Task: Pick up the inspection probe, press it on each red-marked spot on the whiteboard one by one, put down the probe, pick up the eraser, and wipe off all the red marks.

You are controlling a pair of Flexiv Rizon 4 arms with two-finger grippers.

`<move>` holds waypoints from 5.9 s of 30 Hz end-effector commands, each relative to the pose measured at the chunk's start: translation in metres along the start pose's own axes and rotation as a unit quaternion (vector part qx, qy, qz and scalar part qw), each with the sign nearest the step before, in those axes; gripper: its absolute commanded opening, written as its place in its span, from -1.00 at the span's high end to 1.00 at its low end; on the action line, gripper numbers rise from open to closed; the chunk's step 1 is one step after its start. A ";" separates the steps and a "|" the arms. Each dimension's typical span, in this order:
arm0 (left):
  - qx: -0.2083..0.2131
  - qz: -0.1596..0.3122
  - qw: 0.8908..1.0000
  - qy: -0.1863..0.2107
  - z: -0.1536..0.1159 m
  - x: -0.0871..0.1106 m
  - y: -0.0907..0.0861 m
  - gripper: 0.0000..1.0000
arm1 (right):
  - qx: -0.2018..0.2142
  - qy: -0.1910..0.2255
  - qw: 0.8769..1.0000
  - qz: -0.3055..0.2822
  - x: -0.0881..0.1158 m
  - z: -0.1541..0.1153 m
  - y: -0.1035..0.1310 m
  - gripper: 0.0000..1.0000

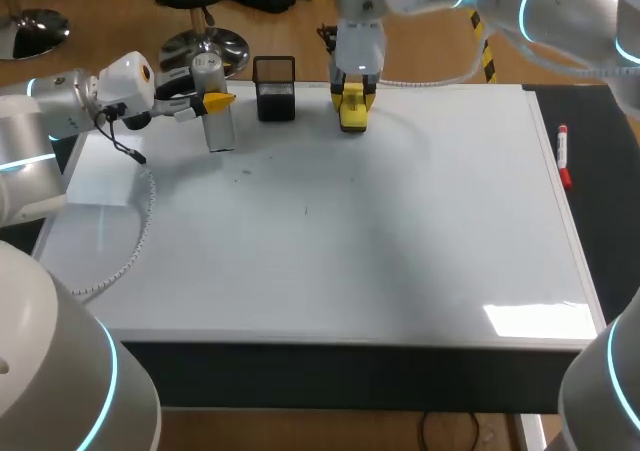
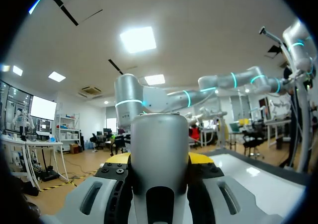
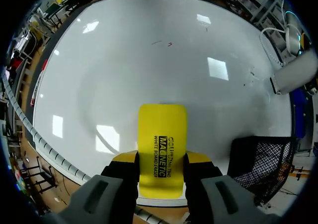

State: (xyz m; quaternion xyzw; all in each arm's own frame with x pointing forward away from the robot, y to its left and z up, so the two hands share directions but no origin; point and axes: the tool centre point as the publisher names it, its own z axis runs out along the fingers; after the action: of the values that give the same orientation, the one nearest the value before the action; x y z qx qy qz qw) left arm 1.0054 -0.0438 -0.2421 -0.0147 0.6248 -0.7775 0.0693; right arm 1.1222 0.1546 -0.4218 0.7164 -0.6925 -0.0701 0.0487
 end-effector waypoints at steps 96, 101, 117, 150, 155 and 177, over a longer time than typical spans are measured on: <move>-0.001 0.001 1.000 -0.001 0.001 0.001 -0.001 1.00 | 0.005 -0.300 0.864 0.404 0.166 -0.192 0.069 -1.00; -0.001 0.001 1.000 -0.001 0.001 0.001 -0.001 1.00 | 0.005 -0.300 0.864 0.404 0.166 -0.192 0.069 -1.00; 0.002 0.023 0.999 0.025 0.025 -0.042 -0.021 1.00 | 0.005 -0.300 0.864 0.404 0.166 -0.192 0.069 -1.00; 0.038 0.084 0.991 0.102 0.114 -0.117 -0.080 1.00 | 0.005 -0.300 0.864 0.404 0.166 -0.192 0.069 -1.00; 0.039 0.076 0.991 0.105 0.119 -0.120 -0.072 1.00 | 0.005 -0.300 0.864 0.404 0.166 -0.192 0.069 -1.00; 0.031 0.042 0.994 0.099 0.116 -0.130 -0.030 1.00 | 0.005 -0.300 0.864 0.404 0.166 -0.192 0.069 -1.00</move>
State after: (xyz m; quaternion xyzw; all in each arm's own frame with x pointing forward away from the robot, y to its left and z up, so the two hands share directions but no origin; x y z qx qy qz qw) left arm 1.1367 -0.1328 -0.1743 0.0845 0.6093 -0.7871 0.0461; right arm 1.0911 -0.0189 -0.2277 0.3176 -0.9024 -0.2543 -0.1417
